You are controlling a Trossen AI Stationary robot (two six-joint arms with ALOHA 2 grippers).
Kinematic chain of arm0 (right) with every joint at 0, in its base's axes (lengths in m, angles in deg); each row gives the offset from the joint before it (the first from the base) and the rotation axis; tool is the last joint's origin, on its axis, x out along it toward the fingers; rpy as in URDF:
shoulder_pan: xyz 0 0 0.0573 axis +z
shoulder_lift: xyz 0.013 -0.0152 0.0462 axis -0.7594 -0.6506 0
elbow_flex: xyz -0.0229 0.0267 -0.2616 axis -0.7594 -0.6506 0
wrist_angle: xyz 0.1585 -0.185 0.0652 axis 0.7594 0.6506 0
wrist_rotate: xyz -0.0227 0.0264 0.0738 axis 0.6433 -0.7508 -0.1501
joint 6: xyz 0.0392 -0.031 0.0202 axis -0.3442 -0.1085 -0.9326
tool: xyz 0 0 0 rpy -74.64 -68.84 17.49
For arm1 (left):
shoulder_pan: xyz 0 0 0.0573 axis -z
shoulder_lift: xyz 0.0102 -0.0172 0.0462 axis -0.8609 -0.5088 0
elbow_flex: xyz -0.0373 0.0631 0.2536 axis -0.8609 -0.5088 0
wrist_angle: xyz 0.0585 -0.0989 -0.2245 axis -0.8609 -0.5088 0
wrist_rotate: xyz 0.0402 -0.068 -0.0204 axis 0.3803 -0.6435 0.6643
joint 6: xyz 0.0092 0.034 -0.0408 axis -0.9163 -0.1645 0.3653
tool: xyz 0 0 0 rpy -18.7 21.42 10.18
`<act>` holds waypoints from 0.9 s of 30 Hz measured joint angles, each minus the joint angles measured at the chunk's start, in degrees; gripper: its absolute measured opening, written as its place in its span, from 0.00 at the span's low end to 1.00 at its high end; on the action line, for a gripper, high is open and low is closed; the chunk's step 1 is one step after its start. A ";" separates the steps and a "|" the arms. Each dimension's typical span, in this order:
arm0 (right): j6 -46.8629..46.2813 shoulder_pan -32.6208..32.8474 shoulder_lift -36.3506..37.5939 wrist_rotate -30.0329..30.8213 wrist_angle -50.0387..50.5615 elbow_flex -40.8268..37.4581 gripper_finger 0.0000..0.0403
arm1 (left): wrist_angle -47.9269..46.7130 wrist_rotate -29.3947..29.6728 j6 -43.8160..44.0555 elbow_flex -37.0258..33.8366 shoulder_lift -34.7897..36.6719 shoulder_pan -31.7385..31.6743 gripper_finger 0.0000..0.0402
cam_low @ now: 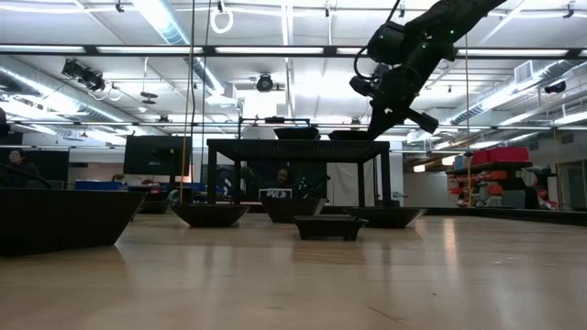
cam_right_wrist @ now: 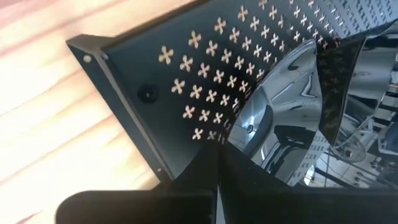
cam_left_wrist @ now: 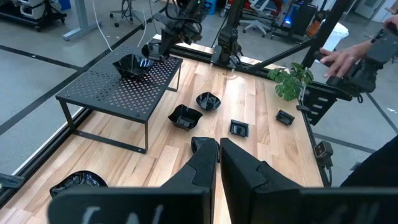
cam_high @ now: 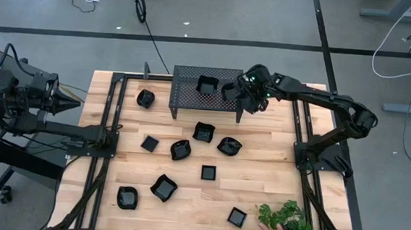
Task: Pick & Place Mini shaped plates
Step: Put the leaf shaped plate on the shelf
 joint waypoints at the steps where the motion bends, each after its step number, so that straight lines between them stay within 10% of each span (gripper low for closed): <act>1: -0.01 0.00 -0.02 0.00 -0.10 0.00 0.00 | 0.01 -0.01 0.00 0.00 0.00 -0.01 0.06; 27: -3.74 -0.13 0.00 1.52 -2.03 0.00 0.11 | 0.01 -0.01 0.00 0.00 0.00 -0.01 0.06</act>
